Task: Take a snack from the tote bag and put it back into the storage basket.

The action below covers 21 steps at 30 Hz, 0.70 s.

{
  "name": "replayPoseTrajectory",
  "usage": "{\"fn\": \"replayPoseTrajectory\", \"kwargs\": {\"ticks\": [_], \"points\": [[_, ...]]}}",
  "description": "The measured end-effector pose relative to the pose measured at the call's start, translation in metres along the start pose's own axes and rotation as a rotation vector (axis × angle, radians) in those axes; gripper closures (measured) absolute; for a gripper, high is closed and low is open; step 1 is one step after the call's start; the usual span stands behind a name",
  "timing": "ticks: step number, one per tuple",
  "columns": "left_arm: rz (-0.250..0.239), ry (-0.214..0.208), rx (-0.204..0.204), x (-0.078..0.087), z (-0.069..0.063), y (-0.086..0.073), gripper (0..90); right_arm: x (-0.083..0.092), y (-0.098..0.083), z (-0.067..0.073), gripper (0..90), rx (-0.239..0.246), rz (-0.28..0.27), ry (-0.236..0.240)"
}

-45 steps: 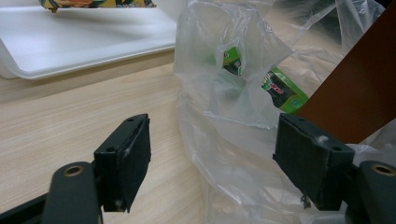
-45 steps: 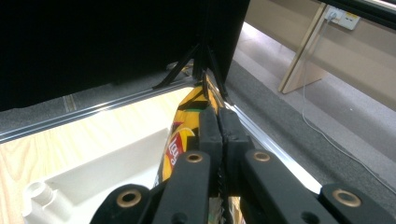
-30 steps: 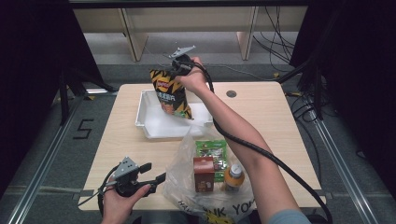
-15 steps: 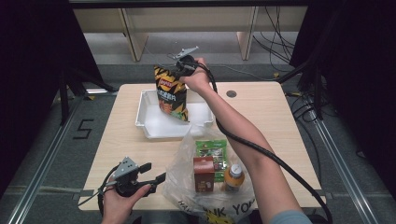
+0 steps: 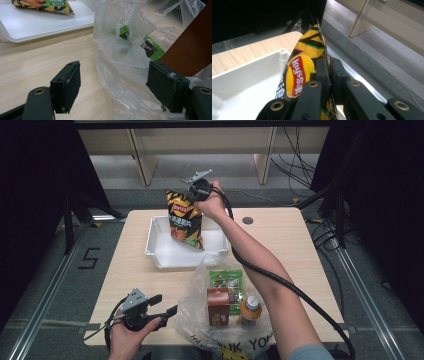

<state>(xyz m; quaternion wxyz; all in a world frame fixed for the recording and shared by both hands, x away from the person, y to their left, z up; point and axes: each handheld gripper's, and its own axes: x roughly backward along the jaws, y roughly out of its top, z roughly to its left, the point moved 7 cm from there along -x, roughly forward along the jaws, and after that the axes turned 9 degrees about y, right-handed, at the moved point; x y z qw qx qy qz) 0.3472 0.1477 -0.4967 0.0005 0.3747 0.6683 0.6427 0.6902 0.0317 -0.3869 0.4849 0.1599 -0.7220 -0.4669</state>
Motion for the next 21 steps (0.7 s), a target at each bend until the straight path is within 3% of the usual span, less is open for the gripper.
{"fn": "replayPoseTrajectory", "kwargs": {"ticks": [5,9,10,11,13,17,18,19,20,21], "points": [[0.001,-0.002,-0.002,-0.001,0.000,0.000,26.5,0.001,-0.005,-0.002,80.3,-0.030,0.016,-0.022],[0.006,-0.001,0.000,-0.002,-0.001,-0.001,26.5,0.003,-0.007,-0.002,69.1,-0.046,0.028,-0.032],[0.006,-0.004,-0.008,-0.002,-0.001,0.000,26.5,0.004,-0.007,-0.005,67.0,-0.019,0.025,-0.048],[0.004,-0.005,-0.005,-0.002,-0.002,0.000,26.5,0.005,-0.007,-0.002,64.3,-0.061,0.026,-0.046],[0.007,-0.002,0.012,-0.003,-0.003,-0.001,26.5,0.009,-0.008,-0.003,58.5,-0.080,0.027,-0.063],[0.006,0.002,0.017,-0.003,-0.002,-0.001,26.5,0.017,-0.007,-0.001,54.0,-0.100,0.023,-0.067],[0.009,-0.001,0.004,-0.002,-0.001,-0.001,26.5,0.020,-0.007,0.000,53.0,-0.080,0.020,-0.061],[0.007,0.000,-0.003,-0.002,0.000,-0.001,26.5,0.023,-0.007,0.003,52.3,-0.102,0.021,-0.060],[0.006,-0.002,0.001,-0.002,0.000,-0.001,26.5,0.024,-0.006,0.002,51.5,-0.064,0.006,-0.057],[0.007,-0.004,0.001,-0.002,0.000,0.000,26.5,0.027,-0.007,0.005,50.6,-0.092,0.008,-0.064]]}}
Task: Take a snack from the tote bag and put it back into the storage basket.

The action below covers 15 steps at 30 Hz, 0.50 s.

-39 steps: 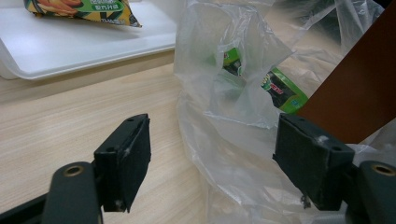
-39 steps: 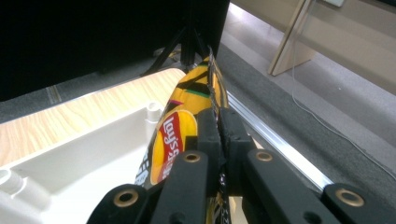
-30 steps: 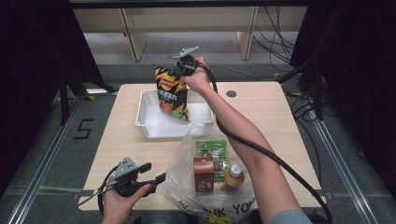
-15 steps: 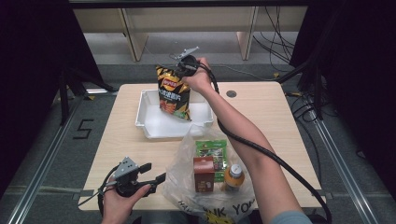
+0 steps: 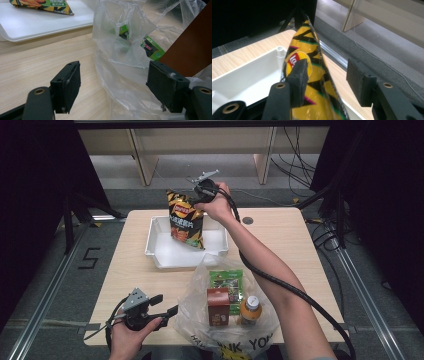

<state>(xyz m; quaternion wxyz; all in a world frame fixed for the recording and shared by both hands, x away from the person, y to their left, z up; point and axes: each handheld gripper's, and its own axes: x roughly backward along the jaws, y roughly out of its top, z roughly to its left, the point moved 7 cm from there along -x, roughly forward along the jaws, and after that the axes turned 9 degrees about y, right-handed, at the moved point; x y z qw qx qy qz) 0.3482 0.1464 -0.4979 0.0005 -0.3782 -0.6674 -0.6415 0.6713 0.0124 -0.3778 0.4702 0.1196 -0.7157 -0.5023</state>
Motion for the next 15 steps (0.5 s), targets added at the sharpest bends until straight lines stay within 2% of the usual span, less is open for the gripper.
{"fn": "replayPoseTrajectory", "kwargs": {"ticks": [2,3,4,5,9,10,11,12,13,14,15], "points": [[-0.002,0.003,-0.003,0.000,0.000,0.000,26.5,0.005,0.000,0.004,49.4,-0.005,-0.007,0.012],[-0.002,0.004,-0.001,0.000,0.000,0.000,26.5,0.008,0.000,0.004,48.7,0.015,-0.014,0.015],[-0.002,0.005,0.000,0.000,-0.001,0.000,26.5,0.012,-0.001,0.006,48.4,-0.013,-0.005,0.026],[-0.002,0.005,0.000,0.000,-0.001,0.000,26.5,0.014,-0.001,0.006,48.4,0.011,-0.016,0.033],[0.000,0.006,0.000,0.000,0.000,0.000,26.6,0.025,-0.006,0.015,50.8,-0.030,-0.012,0.070],[-0.003,0.004,0.006,0.000,0.000,0.000,26.6,0.027,-0.007,0.016,52.1,-0.025,-0.023,0.068],[-0.004,0.004,0.008,0.000,0.000,0.000,26.6,0.029,-0.008,0.019,52.6,-0.049,-0.017,0.079],[-0.005,0.005,0.007,0.000,0.000,0.000,26.6,0.031,-0.010,0.020,53.0,-0.048,-0.010,0.088],[-0.006,0.004,0.008,0.001,-0.001,0.000,26.6,0.033,-0.011,0.020,53.0,-0.025,-0.015,0.090],[-0.006,0.005,0.008,0.001,-0.001,0.000,26.6,0.034,-0.012,0.021,53.0,-0.049,-0.025,0.086],[-0.006,0.005,0.008,0.001,-0.001,0.000,26.6,0.036,-0.013,0.019,53.0,-0.029,-0.029,0.072]]}}
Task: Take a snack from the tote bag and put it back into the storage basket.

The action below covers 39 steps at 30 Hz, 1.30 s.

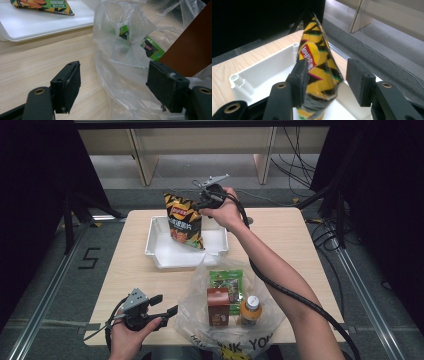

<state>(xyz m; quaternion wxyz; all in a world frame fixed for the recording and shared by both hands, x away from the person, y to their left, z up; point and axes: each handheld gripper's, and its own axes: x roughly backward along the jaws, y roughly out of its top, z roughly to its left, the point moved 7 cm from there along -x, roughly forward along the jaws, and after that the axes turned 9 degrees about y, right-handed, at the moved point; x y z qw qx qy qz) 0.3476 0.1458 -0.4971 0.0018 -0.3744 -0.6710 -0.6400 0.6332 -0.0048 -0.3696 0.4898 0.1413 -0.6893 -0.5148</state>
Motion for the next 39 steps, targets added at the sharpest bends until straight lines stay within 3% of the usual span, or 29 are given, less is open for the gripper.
{"fn": "replayPoseTrajectory", "kwargs": {"ticks": [6,8,10,13,14,15,19,22,23,29,30,31,34,35,36,37,38,39], "points": [[0.000,0.001,0.001,0.000,0.000,0.000,26.6,0.011,-0.001,-0.001,53.5,-0.003,0.003,-0.010],[0.000,0.002,0.002,0.000,0.001,0.000,26.6,0.013,0.001,0.001,55.6,-0.020,-0.019,-0.009],[0.000,0.001,0.002,0.000,0.001,0.000,26.5,0.016,-0.001,0.001,60.0,-0.004,-0.016,-0.015],[-0.002,-0.005,0.002,0.000,0.001,0.000,26.6,0.019,-0.004,0.008,69.9,-0.015,-0.017,0.013],[-0.003,-0.004,0.002,0.000,0.001,0.000,26.5,0.019,-0.006,0.007,73.4,0.032,-0.001,0.024],[-0.003,-0.004,0.002,0.000,0.001,0.000,26.6,0.019,-0.008,0.012,78.0,-0.004,0.004,0.040],[-0.006,-0.003,-0.002,0.001,0.000,0.000,26.6,0.012,-0.020,0.019,89.8,0.000,0.063,0.101],[-0.007,-0.005,0.002,0.001,0.000,0.000,26.7,0.000,-0.029,0.022,90.0,0.012,0.087,0.129],[-0.007,-0.006,0.004,0.001,0.000,0.000,26.6,-0.003,-0.032,0.022,90.0,-0.015,0.105,0.133],[-0.005,-0.003,0.014,0.002,0.003,0.001,28.2,-0.015,-0.044,0.014,90.0,-0.034,0.133,0.138],[0.001,0.000,0.011,0.002,0.004,0.001,28.9,-0.014,-0.043,0.016,90.0,-0.066,0.117,0.144],[0.002,0.010,0.015,0.001,0.007,0.002,29.8,-0.010,-0.044,0.013,90.0,-0.045,0.138,0.131],[-0.004,0.034,0.033,-0.005,0.018,0.012,34.4,0.000,-0.041,0.017,87.4,-0.055,0.097,0.146],[-0.008,0.045,0.043,-0.008,0.023,0.018,36.7,0.006,-0.042,0.016,86.4,-0.030,0.103,0.140],[-0.002,0.059,0.036,-0.010,0.027,0.022,39.4,0.012,-0.042,0.017,84.6,-0.021,0.101,0.150],[-0.004,0.075,0.031,-0.014,0.032,0.027,41.8,0.015,-0.040,0.018,82.9,-0.021,0.063,0.136],[-0.008,0.081,0.029,-0.019,0.037,0.033,45.4,0.023,-0.041,0.019,80.8,-0.015,0.085,0.144],[-0.013,0.086,0.029,-0.024,0.041,0.039,48.9,0.030,-0.040,0.021,78.5,-0.013,0.066,0.146]]}}
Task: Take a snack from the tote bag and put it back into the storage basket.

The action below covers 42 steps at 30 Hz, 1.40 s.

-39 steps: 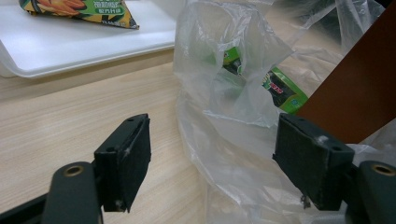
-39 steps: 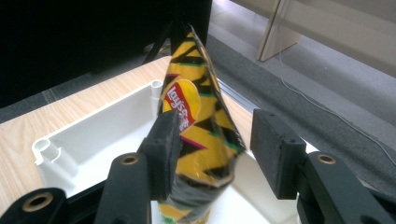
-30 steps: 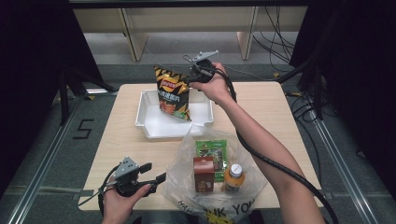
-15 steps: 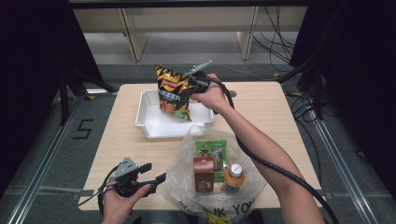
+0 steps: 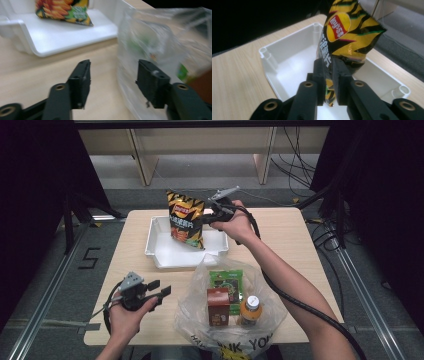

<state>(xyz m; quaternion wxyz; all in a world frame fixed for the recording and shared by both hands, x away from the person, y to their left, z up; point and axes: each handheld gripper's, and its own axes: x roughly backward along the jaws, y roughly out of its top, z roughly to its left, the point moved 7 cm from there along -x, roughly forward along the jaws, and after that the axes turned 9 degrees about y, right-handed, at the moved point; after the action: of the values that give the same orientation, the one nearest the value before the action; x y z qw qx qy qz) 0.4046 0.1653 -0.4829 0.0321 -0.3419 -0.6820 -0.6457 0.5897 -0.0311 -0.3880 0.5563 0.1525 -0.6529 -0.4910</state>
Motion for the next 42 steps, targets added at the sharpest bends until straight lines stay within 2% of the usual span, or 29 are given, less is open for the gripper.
{"fn": "replayPoseTrajectory", "kwargs": {"ticks": [1,4,5,6,8,9,11,12,14,17,19,20,22,24,26,27,28,30,31,32,34,35,36,37,38,40,42], "points": [[-0.002,0.013,-0.003,-0.006,0.004,0.006,52.4,0.006,0.000,0.003,76.5,-0.012,-0.021,-0.001],[-0.007,0.024,-0.026,-0.027,0.014,0.023,65.8,0.028,-0.002,0.007,70.9,-0.006,-0.053,-0.013],[-0.005,0.023,-0.025,-0.035,0.015,0.028,69.8,0.036,-0.004,0.006,70.2,0.009,-0.058,-0.028],[0.002,0.024,-0.025,-0.043,0.017,0.032,73.5,0.043,-0.005,0.007,69.7,0.011,-0.077,-0.021],[0.017,0.021,-0.022,-0.059,0.020,0.040,79.5,0.058,-0.011,0.006,69.7,0.005,-0.113,-0.030],[0.026,0.022,-0.019,-0.067,0.021,0.043,82.8,0.065,-0.015,0.007,69.7,-0.014,-0.117,-0.031],[0.038,0.012,-0.009,-0.082,0.021,0.048,88.2,0.079,-0.023,0.006,69.7,-0.010,-0.130,-0.040],[0.048,0.019,-0.024,-0.091,0.021,0.050,89.5,0.086,-0.028,0.006,69.7,-0.016,-0.135,-0.056],[0.055,0.008,-0.039,-0.105,0.022,0.054,89.7,0.099,-0.036,0.006,69.7,-0.013,-0.149,-0.066],[0.083,0.041,-0.060,-0.123,0.028,0.060,89.8,0.119,-0.048,0.008,69.2,-0.024,-0.185,-0.090],[0.083,0.051,-0.053,-0.136,0.029,0.064,89.8,0.134,-0.058,0.010,68.3,-0.007,-0.200,-0.101],[0.101,0.055,-0.074,-0.142,0.030,0.066,89.8,0.138,-0.062,0.011,68.0,-0.021,-0.214,-0.109],[0.111,0.053,-0.075,-0.152,0.028,0.067,89.9,0.148,-0.071,0.012,67.3,-0.011,-0.225,-0.126],[0.126,0.062,-0.095,-0.163,0.028,0.068,89.8,0.157,-0.080,0.014,67.1,-0.029,-0.227,-0.131],[0.137,0.063,-0.093,-0.173,0.025,0.069,89.8,0.164,-0.087,0.014,66.9,-0.030,-0.239,-0.150],[0.160,0.065,-0.124,-0.176,0.025,0.068,89.8,0.168,-0.091,0.013,66.8,-0.020,-0.238,-0.153],[0.168,0.067,-0.132,-0.180,0.024,0.067,89.8,0.172,-0.095,0.013,66.7,-0.022,-0.231,-0.164],[0.174,0.071,-0.136,-0.187,0.023,0.066,89.9,0.177,-0.099,0.011,66.6,-0.019,-0.263,-0.191],[0.177,0.078,-0.131,-0.190,0.022,0.066,89.8,0.179,-0.103,0.012,66.6,-0.039,-0.255,-0.189],[0.186,0.077,-0.138,-0.192,0.022,0.065,89.8,0.182,-0.106,0.010,66.4,-0.029,-0.250,-0.201],[0.197,0.086,-0.144,-0.196,0.022,0.063,89.8,0.183,-0.111,0.010,66.1,-0.052,-0.269,-0.204],[0.206,0.084,-0.153,-0.198,0.022,0.062,89.9,0.185,-0.115,0.009,66.0,-0.041,-0.257,-0.212],[0.199,0.098,-0.142,-0.200,0.022,0.063,89.8,0.185,-0.116,0.010,65.8,-0.057,-0.258,-0.205],[0.209,0.101,-0.151,-0.200,0.023,0.063,89.8,0.186,-0.118,0.008,65.7,-0.043,-0.258,-0.221],[0.205,0.103,-0.141,-0.202,0.023,0.064,89.8,0.188,-0.118,0.008,65.7,-0.044,-0.260,-0.205],[0.205,0.104,-0.145,-0.202,0.023,0.064,89.8,0.190,-0.119,0.006,65.7,-0.049,-0.263,-0.221],[0.197,0.124,-0.144,-0.205,0.023,0.066,89.8,0.193,-0.121,0.005,65.7,-0.051,-0.256,-0.226]]}}
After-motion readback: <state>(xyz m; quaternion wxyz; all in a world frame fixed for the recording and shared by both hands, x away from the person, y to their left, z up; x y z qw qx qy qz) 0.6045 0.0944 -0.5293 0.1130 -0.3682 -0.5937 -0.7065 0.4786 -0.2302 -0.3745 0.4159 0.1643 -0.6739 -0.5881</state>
